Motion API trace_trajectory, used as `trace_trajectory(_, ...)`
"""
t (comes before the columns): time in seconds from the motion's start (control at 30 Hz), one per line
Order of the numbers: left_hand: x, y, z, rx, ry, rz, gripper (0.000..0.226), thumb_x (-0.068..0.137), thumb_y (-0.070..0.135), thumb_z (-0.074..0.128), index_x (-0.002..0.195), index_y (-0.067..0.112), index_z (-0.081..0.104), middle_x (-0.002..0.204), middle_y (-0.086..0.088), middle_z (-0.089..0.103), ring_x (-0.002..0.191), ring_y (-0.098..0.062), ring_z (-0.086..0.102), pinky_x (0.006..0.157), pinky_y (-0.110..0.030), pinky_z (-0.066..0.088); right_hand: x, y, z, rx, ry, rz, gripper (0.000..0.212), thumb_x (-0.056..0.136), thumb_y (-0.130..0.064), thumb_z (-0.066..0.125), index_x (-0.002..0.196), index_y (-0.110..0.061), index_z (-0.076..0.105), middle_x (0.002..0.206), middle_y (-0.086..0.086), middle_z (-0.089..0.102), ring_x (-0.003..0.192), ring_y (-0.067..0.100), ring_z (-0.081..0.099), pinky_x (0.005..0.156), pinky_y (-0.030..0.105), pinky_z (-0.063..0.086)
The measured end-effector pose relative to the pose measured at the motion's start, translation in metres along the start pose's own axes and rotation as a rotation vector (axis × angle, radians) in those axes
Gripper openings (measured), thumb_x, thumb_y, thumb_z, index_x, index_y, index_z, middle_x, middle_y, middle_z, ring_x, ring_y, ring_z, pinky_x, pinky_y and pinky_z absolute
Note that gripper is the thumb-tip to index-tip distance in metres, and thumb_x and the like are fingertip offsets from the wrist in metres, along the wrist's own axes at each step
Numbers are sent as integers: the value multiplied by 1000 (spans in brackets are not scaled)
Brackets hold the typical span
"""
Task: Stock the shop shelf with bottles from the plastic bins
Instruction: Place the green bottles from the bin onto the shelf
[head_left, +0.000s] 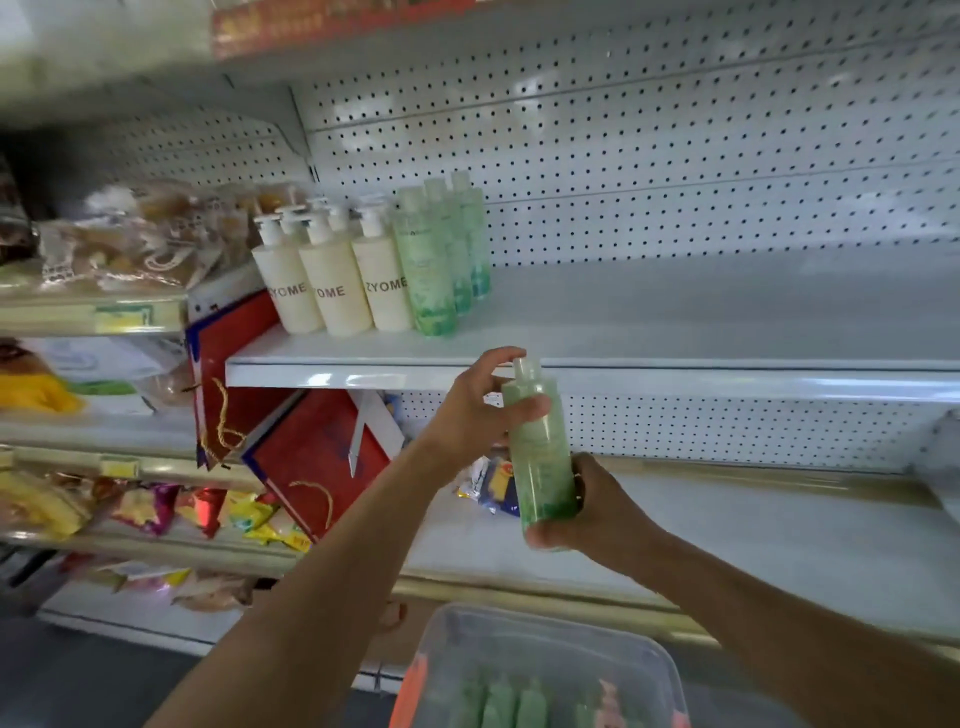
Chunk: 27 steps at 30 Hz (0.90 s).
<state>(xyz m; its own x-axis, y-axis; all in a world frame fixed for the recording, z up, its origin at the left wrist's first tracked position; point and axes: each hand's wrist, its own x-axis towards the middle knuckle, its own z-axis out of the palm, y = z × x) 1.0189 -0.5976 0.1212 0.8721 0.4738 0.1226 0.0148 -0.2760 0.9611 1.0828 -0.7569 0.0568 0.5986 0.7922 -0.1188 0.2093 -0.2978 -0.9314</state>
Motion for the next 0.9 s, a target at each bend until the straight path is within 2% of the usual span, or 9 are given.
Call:
trace_trajectory(0.1, 6, 31, -19, 24, 8, 104, 54, 80, 20, 77, 127, 30, 52, 115, -6, 60, 102, -19, 64, 71, -31, 60, 5, -32, -1, 10, 55, -61, 57, 67, -5, 82, 110, -11, 45, 85, -1, 63, 66, 3, 61, 53, 20, 49)
trace_trajectory(0.17, 13, 48, -32, 40, 15, 169, 55, 80, 26, 77, 129, 34, 51, 119, -5, 58, 106, -22, 63, 76, -33, 59, 11, -54, 0, 23, 91, -97, 54, 71, 0, 78, 110, -7, 42, 77, -1, 61, 54, 6, 60, 46, 21, 45)
trace_trajectory(0.23, 21, 63, -43, 43, 32, 215, 57, 81, 29, 76, 130, 37, 50, 121, -6, 58, 105, -23, 63, 79, -32, 59, 21, -73, 1, 8, 152, -136, 57, 70, -5, 80, 111, -11, 41, 90, 3, 60, 67, 16, 63, 53, 26, 49)
trace_trajectory(0.37, 38, 86, -59, 71, 62, 256, 61, 81, 29, 77, 132, 33, 44, 122, -4, 58, 103, -21, 64, 72, -24, 54, 46, -101, -4, -5, 237, -197, 64, 69, -10, 83, 116, -17, 39, 100, 2, 58, 87, 8, 59, 64, 22, 48)
trace_trajectory(0.47, 56, 98, -68, 99, 99, 276, 57, 73, 34, 81, 117, 23, 47, 126, -2, 56, 101, -25, 65, 77, -32, 55, 65, -117, -10, 6, 274, -233, 65, 68, -8, 84, 116, -16, 40, 100, 1, 58, 90, 13, 60, 67, 24, 50)
trace_trajectory(0.6, 81, 109, -75, 139, 81, 309, 42, 74, 30, 82, 99, 29, 48, 123, -1, 57, 99, -27, 66, 86, -41, 56, 92, -127, -19, -20, 317, -262, 64, 67, -9, 84, 115, -15, 42, 100, 1, 61, 91, 14, 61, 74, 30, 53)
trace_trajectory(0.7, 98, 111, -77, 159, 79, 314, 40, 76, 24, 81, 99, 25, 48, 118, -2, 57, 101, -27, 65, 89, -47, 55, 112, -131, -27, -37, 355, -260, 64, 66, -8, 85, 114, -12, 42, 100, 4, 61, 90, 18, 61, 74, 31, 52)
trace_trajectory(0.83, 124, 110, -73, 192, 86, 306, 43, 81, 20, 76, 110, 15, 45, 123, -5, 52, 105, -27, 63, 93, -47, 52, 141, -133, -36, -70, 388, -236, 62, 67, -7, 84, 113, -13, 42, 98, 2, 60, 89, 20, 61, 66, 25, 47)
trace_trajectory(0.9, 138, 110, -72, 217, 101, 295, 44, 82, 22, 75, 113, 13, 44, 120, -3, 52, 106, -28, 61, 93, -48, 52, 155, -133, -42, -74, 400, -232, 63, 67, -6, 83, 115, -13, 43, 100, 3, 61, 90, 20, 61, 68, 25, 47)
